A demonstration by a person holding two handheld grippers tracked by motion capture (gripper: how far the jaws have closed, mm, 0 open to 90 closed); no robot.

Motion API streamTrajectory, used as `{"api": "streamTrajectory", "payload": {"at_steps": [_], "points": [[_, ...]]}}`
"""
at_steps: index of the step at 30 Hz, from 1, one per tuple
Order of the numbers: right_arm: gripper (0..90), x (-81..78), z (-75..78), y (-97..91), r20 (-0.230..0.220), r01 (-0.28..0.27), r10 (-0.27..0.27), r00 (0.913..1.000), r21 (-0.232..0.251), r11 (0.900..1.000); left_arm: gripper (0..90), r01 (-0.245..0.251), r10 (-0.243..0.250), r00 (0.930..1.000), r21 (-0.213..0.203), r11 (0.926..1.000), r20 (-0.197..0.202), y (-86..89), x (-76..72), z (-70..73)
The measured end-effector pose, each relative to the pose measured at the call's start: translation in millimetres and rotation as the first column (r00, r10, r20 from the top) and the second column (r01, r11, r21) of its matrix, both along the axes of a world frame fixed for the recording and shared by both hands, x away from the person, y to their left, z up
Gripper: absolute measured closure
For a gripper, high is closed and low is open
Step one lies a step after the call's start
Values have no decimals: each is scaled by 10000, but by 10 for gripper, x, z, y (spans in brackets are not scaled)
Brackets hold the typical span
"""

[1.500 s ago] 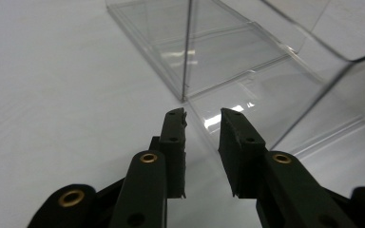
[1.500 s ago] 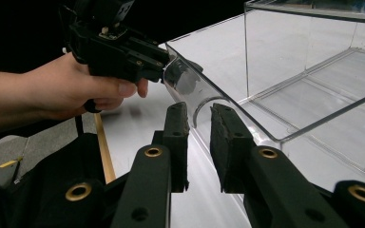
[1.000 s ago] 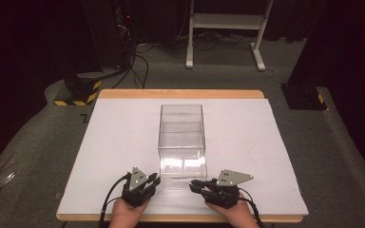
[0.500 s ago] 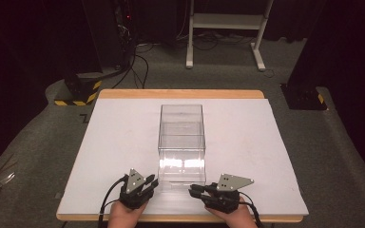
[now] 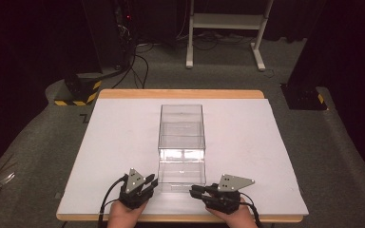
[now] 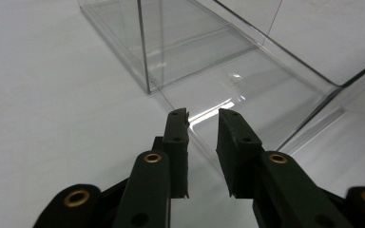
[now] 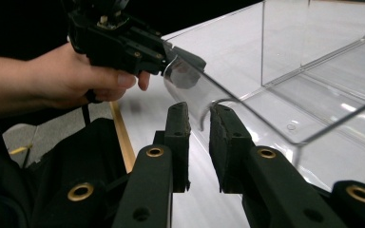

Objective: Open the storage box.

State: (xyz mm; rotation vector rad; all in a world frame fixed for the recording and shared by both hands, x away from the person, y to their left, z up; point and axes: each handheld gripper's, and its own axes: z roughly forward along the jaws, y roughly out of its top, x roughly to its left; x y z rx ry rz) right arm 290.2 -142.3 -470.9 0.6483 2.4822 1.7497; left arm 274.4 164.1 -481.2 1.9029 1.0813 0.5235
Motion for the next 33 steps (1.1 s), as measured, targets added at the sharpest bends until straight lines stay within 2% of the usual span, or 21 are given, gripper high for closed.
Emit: {"api": "streamTrajectory", "payload": {"at_steps": [9,11,19,25,33], "points": [[794,-43,1,-3,-22,-305,305,9995,-148,9994,735,67,-68,9999,-108,9999,-115,-1,-76,2],[793,-59,-3,-8,-20,-312,312,9995,-149,9994,733,96,-96,9999,50,9999,-33,-7,-80,12],[794,-86,2,-34,-12,-330,330,9995,-147,9993,710,112,-112,9999,-59,9999,-66,14,-76,15],[782,-96,33,-90,49,-171,171,9998,59,9998,651,-35,35,10000,-175,9998,6,43,-58,14],[760,-85,163,-217,407,420,-435,9982,375,9984,636,-323,325,9994,-147,9994,152,125,-13,22]]}}
